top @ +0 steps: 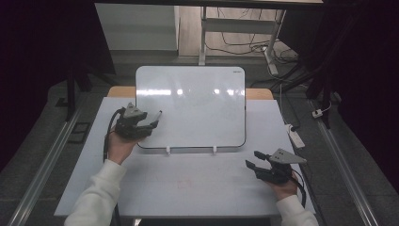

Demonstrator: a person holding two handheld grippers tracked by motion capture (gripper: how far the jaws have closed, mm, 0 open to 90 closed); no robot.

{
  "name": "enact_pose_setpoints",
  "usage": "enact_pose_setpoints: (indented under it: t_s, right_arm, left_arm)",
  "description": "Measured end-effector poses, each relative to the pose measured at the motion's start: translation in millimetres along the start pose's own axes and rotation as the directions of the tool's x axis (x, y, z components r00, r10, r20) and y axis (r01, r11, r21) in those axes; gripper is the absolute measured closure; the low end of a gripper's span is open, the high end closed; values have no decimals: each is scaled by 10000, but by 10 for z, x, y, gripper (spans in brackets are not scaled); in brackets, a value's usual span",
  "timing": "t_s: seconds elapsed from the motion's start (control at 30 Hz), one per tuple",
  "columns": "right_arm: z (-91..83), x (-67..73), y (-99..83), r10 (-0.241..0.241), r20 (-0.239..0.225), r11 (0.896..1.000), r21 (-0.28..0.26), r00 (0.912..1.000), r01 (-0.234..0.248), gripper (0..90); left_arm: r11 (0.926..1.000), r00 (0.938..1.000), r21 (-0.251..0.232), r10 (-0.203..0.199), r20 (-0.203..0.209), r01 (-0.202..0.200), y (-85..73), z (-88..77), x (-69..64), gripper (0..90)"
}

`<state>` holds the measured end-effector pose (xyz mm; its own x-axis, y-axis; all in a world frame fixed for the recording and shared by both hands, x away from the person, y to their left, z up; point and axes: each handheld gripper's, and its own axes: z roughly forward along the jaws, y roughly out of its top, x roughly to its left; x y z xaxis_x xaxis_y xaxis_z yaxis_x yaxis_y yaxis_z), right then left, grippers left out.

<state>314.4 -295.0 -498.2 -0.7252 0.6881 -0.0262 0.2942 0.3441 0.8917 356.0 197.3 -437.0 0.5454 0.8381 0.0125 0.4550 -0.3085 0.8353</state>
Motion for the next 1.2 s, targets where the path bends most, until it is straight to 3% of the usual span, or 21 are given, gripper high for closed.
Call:
enact_pose_setpoints:
  t_s: [0.27, 0.67, 1.0, 1.2]
  right_arm:
    - [3, -17, -5, -42, -92, 9999, 130, 9999, 43, 426]
    - [11, -64, -34, -175, 6, 9990, 416, 9998, 174, 404]
    - [21, -142, -98, -424, 293, 9955, 857, 9987, 397, 399]
    - [50, -153, -122, -532, 293, 9925, 1119, 9982, 496, 398]
  left_arm:
    - [9979, 9949, -416, -460, 900, 499, -293, -309, -5, 362]
    - [9953, 9822, 140, -968, 1613, 958, -856, -522, -74, 315]
    - [9933, 9808, 651, -1053, 1641, 958, -1285, -561, -109, 305]
    - [9932, 9820, 766, -995, 1605, 881, -1338, -545, -125, 302]
